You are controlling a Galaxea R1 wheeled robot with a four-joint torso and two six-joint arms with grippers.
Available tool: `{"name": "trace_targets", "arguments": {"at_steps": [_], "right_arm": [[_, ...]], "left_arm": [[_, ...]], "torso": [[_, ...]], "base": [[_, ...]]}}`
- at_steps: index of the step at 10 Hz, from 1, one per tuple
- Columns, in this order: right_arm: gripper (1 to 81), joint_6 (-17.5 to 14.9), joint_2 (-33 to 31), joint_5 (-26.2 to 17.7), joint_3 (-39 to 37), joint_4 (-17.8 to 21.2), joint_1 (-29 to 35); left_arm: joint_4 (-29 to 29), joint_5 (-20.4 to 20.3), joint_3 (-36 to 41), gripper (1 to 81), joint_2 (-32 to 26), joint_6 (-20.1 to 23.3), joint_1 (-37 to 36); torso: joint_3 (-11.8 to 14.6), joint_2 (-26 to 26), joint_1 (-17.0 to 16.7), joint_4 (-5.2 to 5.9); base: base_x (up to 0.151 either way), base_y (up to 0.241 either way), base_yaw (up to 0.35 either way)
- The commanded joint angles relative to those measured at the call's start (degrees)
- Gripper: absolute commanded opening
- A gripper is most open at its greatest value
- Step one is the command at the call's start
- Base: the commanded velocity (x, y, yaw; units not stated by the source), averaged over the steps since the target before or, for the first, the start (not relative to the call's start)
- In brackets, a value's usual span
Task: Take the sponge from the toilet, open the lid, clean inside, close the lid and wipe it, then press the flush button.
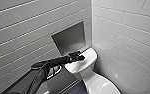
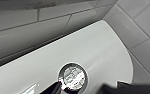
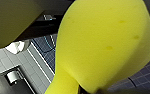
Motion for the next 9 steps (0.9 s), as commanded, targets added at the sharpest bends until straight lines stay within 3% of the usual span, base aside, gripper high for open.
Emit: {"name": "trace_targets", "arguments": {"at_steps": [1, 4, 5, 9], "right_arm": [[1.0, -0.16, 0.48, -4.30, 1.34, -0.56, -1.42], [1.0, -0.34, 1.17, -4.30, 1.08, -0.64, -1.41], [1.0, -0.34, 1.27, -4.30, 1.08, -0.64, -1.50], [1.0, -0.34, 1.27, -4.30, 1.17, -0.73, -1.59]], "left_arm": [[0.90, 0.90, -1.97, 81.1, 0.89, 0.43, -10.91], [0.90, 0.72, -2.22, 81.1, 1.42, 0.17, -11.70], [0.90, 0.72, -2.32, 1.0, 1.68, 0.08, -11.70], [0.90, 0.46, -5.11, 1.0, 2.55, 0.17, -11.27]], "torso": [[0.13, 0.00, 0.00, 0.00], [-1.47, 0.05, 0.07, 0.00], [-1.44, 0.07, 0.07, -0.02], [-1.44, 0.07, 0.07, -0.02]], "base": [[0.000, 0.000, 0.000], [0.000, 0.000, 0.000], [0.000, 0.000, 0.000], [0.000, 0.000, 0.000]]}}
